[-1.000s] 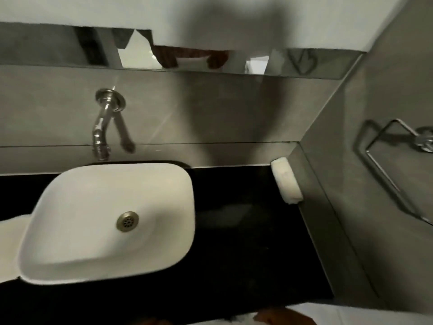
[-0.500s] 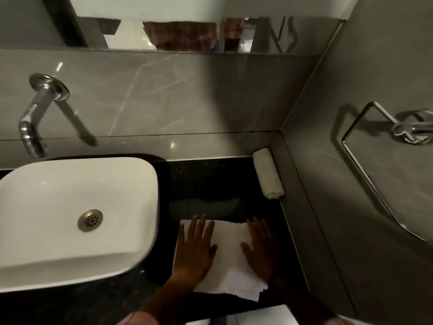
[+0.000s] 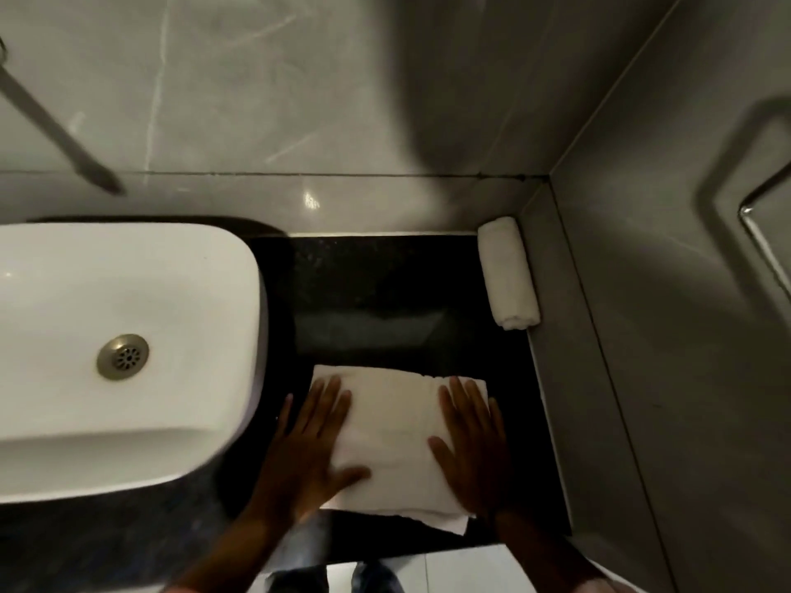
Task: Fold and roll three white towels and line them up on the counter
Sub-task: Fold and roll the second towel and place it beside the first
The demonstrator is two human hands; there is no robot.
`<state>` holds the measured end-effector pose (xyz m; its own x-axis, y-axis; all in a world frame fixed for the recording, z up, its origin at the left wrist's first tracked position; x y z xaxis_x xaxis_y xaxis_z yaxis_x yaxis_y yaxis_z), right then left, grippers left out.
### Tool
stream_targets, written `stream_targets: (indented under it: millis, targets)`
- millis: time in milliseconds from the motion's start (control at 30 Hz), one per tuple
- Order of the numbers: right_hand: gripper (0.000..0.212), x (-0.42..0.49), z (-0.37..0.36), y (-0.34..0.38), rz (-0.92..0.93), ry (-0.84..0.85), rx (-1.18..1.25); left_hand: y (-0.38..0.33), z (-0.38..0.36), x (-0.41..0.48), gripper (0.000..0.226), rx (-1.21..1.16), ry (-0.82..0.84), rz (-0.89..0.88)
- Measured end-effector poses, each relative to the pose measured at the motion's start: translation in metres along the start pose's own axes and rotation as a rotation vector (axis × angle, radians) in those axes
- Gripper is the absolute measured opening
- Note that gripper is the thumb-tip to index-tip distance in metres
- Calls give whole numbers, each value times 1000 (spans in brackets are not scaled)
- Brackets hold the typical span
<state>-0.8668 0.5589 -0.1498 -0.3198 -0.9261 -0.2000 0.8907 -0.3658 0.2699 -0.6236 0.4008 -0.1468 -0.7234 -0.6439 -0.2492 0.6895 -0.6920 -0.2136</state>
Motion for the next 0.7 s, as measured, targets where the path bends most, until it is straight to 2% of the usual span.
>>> stream_targets:
  millis: [100,233,367,433,500,567,633,667,700]
  targets:
    - [81,-7,3,2,-88,5,42,4,13,11,107,30,-23,-3]
    - [83,-51,11,13,-192,-11,71,-15,57,47,63,-52,-202,264]
    - [97,-84,25,48,-181,22,86,-68,65,32,15,-52,-242,94]
    - [107,-95,30,53,-159,54,80,-81,47,-10,24,-72,-181,25]
    - [109,-106,29,47,-101,93,74,-86,21,-59,49,-99,-109,-7]
    - [94,-121,19,43,-19,100,76,-82,-1,-94,69,-112,-57,-8]
    - [56,-133,11,39,57,-60,54,-76,-12,-111,59,-73,-110,-3]
    - [45,-140,8,36,82,-168,5,-74,-17,-116,51,-45,-161,-27]
    - [45,-148,4,32,122,-243,-58,-73,-21,-119,43,-36,-212,-46]
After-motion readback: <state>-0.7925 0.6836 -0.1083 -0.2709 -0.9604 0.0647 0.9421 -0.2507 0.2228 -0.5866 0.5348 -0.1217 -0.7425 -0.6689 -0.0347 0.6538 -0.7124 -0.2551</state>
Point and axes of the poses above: each hand's wrist, its own x-axis towards the middle knuckle, its own z-axis out of the back of the hand, y = z × x, the point moved 3 cm from there along x, towards the middle knuckle, and after that the axes turned 4 degrees about z, right-handed, at the moved point
